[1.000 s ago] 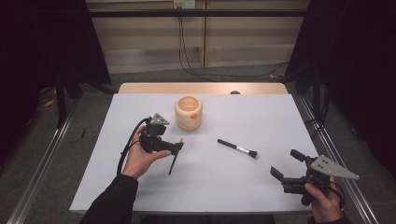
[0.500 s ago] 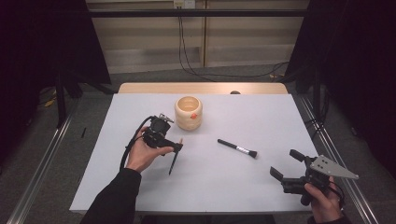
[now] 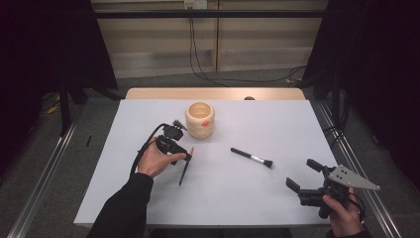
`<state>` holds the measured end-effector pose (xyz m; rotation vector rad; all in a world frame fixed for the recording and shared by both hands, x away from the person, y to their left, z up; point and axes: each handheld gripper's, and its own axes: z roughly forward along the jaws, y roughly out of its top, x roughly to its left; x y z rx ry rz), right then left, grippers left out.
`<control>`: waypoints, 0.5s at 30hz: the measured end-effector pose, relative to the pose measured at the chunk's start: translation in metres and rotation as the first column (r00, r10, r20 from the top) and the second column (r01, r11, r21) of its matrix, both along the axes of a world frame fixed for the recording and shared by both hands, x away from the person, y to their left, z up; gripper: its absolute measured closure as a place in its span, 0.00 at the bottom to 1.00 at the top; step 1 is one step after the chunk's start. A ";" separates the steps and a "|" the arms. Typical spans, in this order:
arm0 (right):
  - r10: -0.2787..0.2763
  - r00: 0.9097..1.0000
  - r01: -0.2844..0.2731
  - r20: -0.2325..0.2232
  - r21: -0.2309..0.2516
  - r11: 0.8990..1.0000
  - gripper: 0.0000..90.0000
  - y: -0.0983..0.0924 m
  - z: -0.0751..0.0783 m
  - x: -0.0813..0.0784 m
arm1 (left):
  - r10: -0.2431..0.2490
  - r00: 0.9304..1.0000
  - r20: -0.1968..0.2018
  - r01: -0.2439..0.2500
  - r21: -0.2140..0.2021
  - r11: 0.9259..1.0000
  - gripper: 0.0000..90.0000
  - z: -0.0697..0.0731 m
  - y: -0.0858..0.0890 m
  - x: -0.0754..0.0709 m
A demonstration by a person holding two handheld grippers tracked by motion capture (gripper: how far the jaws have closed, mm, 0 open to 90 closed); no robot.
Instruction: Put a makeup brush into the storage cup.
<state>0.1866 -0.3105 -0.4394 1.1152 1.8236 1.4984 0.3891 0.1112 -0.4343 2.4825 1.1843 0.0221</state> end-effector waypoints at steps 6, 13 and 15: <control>0.003 1.000 -0.003 0.000 0.000 1.000 0.00 0.000 0.000 0.000 | 0.005 0.998 -0.055 -0.002 0.056 0.998 0.46 0.000 -0.014 0.002; 0.012 1.000 -0.012 0.003 -0.016 1.000 0.00 0.000 0.000 0.000 | 0.034 0.995 -0.091 -0.023 0.119 0.993 0.62 -0.001 -0.022 0.008; 0.007 1.000 -0.007 0.004 -0.013 1.000 0.00 0.000 -0.001 0.000 | 0.027 0.996 -0.084 -0.017 0.126 0.992 0.64 -0.001 -0.024 0.008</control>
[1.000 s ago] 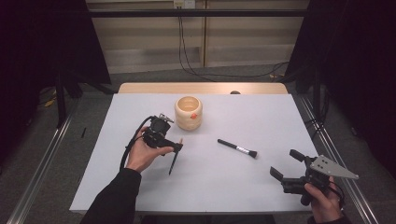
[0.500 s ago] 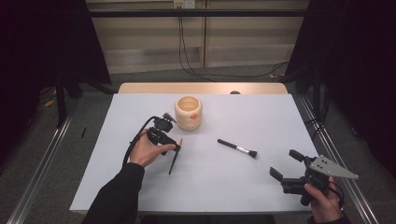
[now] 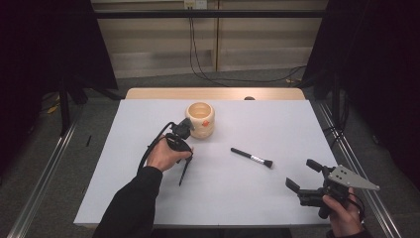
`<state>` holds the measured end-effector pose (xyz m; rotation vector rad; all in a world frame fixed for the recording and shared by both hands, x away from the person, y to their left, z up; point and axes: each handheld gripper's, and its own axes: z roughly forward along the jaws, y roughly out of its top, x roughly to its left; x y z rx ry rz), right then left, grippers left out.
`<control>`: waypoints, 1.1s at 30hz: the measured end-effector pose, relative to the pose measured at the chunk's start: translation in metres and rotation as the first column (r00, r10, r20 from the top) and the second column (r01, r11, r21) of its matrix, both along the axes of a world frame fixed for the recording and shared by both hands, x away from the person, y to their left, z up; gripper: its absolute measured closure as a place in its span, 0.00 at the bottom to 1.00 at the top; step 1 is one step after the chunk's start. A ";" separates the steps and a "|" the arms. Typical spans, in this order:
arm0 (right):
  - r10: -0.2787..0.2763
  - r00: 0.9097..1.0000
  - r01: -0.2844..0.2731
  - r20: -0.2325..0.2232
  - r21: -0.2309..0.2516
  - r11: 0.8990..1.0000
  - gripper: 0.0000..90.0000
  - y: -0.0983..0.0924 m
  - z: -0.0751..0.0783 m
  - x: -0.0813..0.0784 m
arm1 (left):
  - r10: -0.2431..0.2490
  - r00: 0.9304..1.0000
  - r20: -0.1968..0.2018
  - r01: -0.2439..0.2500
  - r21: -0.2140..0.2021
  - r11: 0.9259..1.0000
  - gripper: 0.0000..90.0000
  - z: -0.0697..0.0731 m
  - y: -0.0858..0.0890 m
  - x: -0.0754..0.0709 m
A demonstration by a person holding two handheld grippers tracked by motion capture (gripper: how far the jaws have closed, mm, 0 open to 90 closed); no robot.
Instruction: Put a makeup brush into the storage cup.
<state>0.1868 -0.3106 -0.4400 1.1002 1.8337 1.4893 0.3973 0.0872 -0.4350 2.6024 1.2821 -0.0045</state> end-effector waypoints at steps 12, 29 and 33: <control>-0.005 1.000 0.005 0.005 0.002 1.000 0.00 0.001 0.000 -0.001 | 0.046 0.998 -0.049 -0.045 0.028 0.999 0.80 -0.006 -0.014 0.002; 0.006 1.000 -0.006 0.001 -0.001 1.000 0.00 0.001 0.000 0.000 | 0.077 0.997 -0.028 -0.073 0.119 0.990 0.89 -0.011 -0.026 0.001; 0.011 1.000 -0.011 0.001 -0.003 1.000 0.00 0.001 0.000 -0.001 | 0.078 0.997 -0.027 -0.074 0.124 0.989 0.93 -0.011 -0.026 0.002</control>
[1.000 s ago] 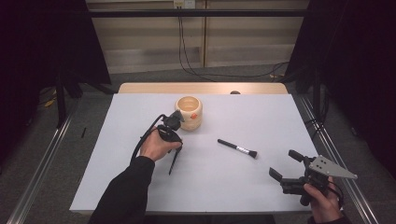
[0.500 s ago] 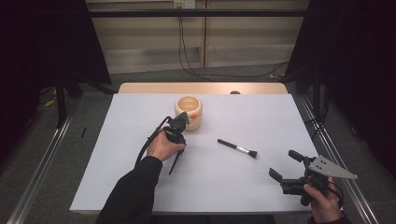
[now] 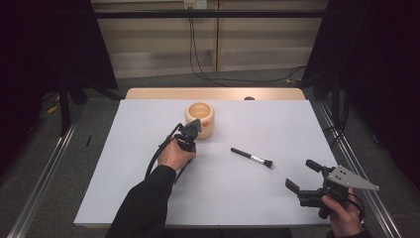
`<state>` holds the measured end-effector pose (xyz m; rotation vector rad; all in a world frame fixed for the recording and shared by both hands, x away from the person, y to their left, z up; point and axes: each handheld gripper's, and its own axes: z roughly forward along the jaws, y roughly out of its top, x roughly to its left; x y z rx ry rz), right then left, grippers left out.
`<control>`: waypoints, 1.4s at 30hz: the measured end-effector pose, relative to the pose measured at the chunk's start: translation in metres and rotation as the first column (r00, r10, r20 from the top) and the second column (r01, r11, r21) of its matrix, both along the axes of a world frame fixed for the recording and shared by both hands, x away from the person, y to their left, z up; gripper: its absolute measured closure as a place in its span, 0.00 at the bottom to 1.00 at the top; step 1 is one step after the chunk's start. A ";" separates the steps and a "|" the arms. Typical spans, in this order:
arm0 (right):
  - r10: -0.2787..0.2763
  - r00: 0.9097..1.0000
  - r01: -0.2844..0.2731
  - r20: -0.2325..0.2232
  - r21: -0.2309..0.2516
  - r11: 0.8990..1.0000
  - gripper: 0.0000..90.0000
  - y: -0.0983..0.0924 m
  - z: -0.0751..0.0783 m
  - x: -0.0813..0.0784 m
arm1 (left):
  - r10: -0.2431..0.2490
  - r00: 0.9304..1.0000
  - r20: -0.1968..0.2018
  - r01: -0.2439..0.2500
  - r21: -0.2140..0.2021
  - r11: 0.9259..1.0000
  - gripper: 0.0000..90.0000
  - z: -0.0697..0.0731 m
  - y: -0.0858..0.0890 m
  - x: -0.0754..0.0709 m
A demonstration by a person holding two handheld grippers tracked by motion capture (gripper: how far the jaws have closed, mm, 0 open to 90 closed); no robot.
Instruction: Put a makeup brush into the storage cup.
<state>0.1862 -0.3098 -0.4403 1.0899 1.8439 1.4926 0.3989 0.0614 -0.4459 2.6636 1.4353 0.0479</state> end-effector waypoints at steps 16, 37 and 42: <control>0.004 1.000 -0.004 -0.009 0.006 1.000 0.00 0.000 0.000 0.001 | -0.014 1.000 -0.007 0.014 -0.063 0.998 0.93 0.001 0.009 0.002; 0.001 1.000 -0.001 0.001 0.008 1.000 0.00 0.000 0.000 0.000 | -0.021 0.999 0.036 0.027 -0.188 0.982 0.93 0.018 0.030 -0.011; -0.002 1.000 0.002 -0.002 0.006 1.000 0.00 0.000 0.000 0.000 | 0.011 0.997 0.074 0.007 -0.235 0.972 0.93 0.022 0.039 -0.015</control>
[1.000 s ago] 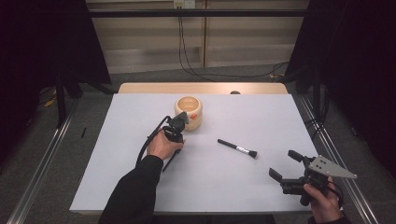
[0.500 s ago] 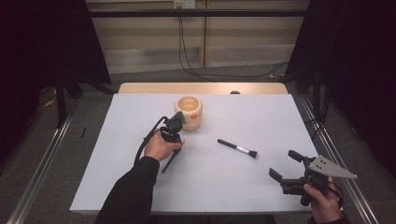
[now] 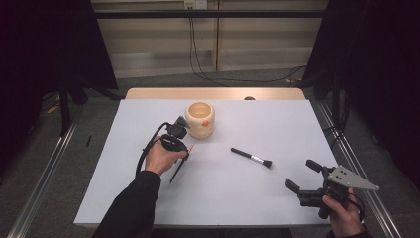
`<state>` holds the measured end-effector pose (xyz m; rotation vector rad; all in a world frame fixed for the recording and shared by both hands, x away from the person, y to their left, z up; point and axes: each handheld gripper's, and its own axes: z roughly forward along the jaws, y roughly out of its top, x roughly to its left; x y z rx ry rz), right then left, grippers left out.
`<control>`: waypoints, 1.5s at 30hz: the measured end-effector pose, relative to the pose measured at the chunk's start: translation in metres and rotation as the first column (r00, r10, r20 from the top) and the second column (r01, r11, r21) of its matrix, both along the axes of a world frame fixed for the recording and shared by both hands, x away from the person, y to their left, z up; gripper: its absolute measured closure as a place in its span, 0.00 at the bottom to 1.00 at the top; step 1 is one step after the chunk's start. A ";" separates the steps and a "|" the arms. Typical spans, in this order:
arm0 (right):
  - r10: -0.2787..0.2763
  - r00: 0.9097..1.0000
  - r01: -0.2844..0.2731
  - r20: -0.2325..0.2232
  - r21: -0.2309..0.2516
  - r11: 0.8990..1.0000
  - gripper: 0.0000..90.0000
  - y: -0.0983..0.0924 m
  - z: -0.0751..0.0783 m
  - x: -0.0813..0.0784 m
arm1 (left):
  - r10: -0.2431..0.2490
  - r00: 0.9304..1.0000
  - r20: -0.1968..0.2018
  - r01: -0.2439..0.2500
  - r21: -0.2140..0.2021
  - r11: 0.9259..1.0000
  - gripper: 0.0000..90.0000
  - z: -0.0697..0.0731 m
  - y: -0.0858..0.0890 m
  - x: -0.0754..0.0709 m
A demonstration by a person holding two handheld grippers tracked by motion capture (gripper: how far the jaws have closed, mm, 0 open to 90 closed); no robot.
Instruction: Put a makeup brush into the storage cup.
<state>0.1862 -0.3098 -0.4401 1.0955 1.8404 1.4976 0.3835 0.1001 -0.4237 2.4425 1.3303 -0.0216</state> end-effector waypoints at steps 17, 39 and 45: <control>-0.001 1.000 0.001 0.003 -0.012 1.000 0.00 -0.001 0.000 0.000 | -0.005 0.993 0.121 0.020 -0.117 0.993 0.93 0.018 0.016 -0.015; -0.005 1.000 0.005 0.004 0.000 1.000 0.00 0.001 0.000 -0.001 | 0.086 0.954 0.286 -0.013 -0.247 0.969 0.93 0.025 0.034 -0.031; -0.003 1.000 0.003 0.007 -0.007 1.000 0.00 0.000 0.001 -0.001 | 0.052 0.958 0.282 0.026 -0.264 0.964 0.93 0.027 0.034 -0.034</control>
